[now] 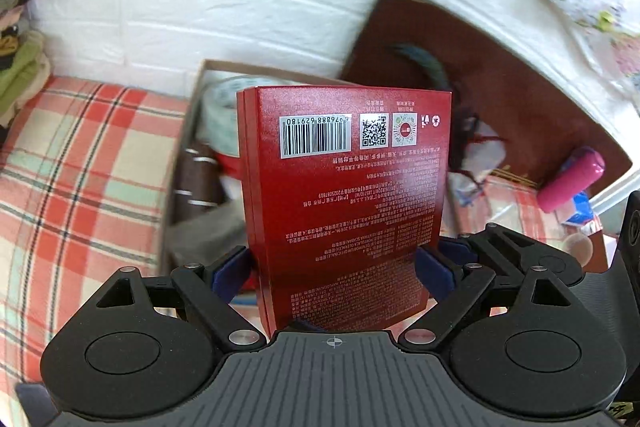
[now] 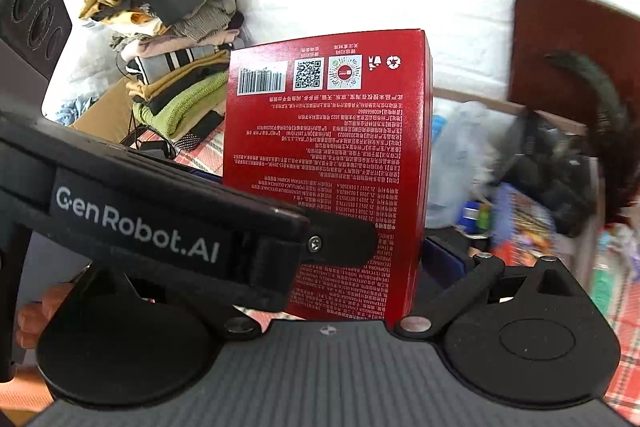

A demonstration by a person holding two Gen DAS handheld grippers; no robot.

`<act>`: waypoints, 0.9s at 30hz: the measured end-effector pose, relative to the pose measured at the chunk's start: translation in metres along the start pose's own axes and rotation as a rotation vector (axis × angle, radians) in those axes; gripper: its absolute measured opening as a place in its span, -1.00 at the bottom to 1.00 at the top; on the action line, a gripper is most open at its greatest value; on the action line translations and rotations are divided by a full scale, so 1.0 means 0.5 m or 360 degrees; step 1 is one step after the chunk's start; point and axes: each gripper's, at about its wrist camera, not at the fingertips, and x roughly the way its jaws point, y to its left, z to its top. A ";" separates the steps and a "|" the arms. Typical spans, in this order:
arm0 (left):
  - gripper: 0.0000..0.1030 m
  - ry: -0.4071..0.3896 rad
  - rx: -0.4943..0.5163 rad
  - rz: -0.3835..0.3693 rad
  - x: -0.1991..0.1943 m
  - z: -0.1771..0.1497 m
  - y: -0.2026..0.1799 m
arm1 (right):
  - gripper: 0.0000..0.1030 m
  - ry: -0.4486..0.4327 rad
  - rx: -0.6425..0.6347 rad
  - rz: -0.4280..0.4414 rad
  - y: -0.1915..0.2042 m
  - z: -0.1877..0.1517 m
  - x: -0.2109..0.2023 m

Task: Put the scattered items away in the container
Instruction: 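Carry the red box with both tools and lower it into the cardboard box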

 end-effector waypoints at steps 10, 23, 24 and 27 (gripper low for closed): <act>0.75 0.0077 -0.0068 -0.0017 0.055 0.051 0.103 | 0.98 0.0079 0.0123 -0.0015 -0.019 0.037 0.078; 0.46 0.0002 -0.0060 0.0006 0.055 0.066 0.119 | 0.61 0.0148 0.0071 -0.0070 -0.019 0.032 0.075; 0.49 -0.0007 -0.0052 0.0013 0.056 0.066 0.117 | 0.50 0.0159 0.0081 -0.0074 -0.020 0.033 0.077; 0.61 -0.0005 -0.0037 0.0036 0.066 0.063 0.109 | 0.45 0.0176 0.0102 -0.0087 -0.025 0.033 0.082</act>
